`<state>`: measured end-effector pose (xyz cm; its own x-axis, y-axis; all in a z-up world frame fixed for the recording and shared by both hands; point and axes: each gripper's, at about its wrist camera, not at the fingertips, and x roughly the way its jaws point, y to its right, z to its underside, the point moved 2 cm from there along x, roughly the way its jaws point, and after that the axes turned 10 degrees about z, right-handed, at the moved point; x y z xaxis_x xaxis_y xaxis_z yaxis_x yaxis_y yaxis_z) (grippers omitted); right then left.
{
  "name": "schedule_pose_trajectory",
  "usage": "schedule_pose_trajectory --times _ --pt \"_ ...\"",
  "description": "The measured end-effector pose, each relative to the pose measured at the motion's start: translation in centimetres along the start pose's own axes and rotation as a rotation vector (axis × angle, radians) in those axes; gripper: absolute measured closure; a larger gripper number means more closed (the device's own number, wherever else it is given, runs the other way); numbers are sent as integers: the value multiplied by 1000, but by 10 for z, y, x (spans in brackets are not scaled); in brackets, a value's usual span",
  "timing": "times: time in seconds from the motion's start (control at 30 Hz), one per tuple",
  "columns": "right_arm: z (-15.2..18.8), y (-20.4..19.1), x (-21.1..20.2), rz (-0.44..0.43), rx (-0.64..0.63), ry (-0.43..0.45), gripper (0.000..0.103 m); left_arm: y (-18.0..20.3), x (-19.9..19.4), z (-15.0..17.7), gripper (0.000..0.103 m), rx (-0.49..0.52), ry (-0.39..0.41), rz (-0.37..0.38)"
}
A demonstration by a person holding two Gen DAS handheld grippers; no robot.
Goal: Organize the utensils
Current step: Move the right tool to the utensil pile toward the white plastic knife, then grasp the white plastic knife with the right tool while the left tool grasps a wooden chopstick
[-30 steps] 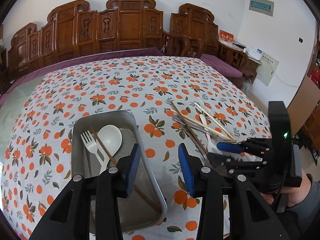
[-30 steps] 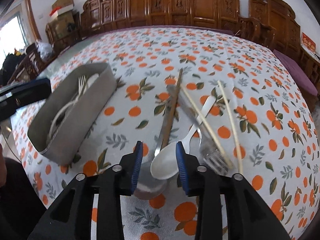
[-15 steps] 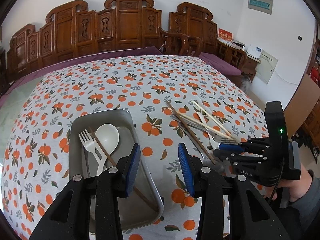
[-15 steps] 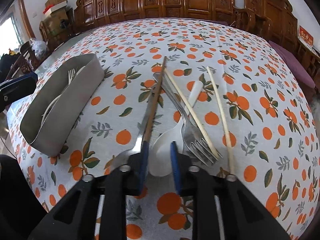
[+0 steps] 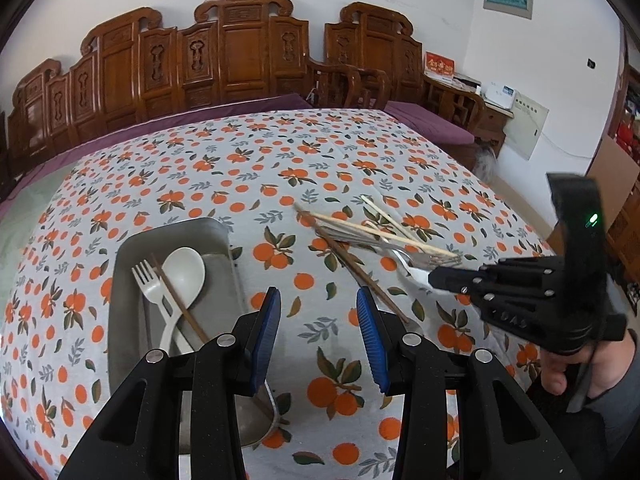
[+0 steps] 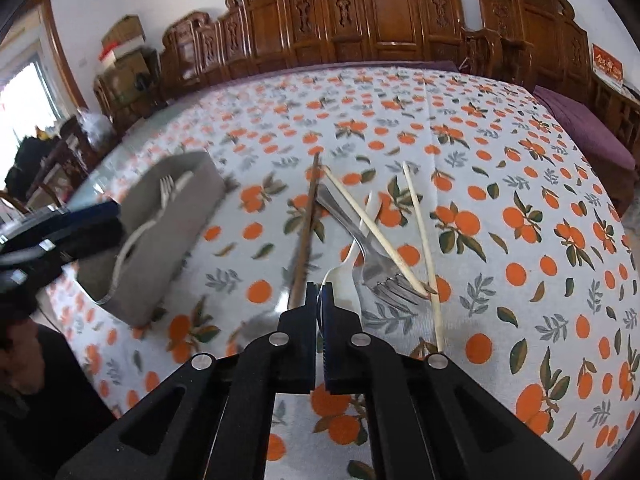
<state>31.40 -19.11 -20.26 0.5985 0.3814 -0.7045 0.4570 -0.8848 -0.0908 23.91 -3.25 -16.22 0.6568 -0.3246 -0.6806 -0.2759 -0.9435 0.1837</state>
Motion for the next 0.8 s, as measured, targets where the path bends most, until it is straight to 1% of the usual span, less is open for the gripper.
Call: schedule_pose_trajectory --times 0.13,0.5,0.8 --pt "-6 4 -10 -28 27 40 100 3 5 2 66 -1 -12 -4" --pt "-15 18 -24 -17 83 123 100 12 14 6 65 8 -30 3" --pt "-16 32 -16 16 92 121 100 17 24 4 61 8 -52 -1"
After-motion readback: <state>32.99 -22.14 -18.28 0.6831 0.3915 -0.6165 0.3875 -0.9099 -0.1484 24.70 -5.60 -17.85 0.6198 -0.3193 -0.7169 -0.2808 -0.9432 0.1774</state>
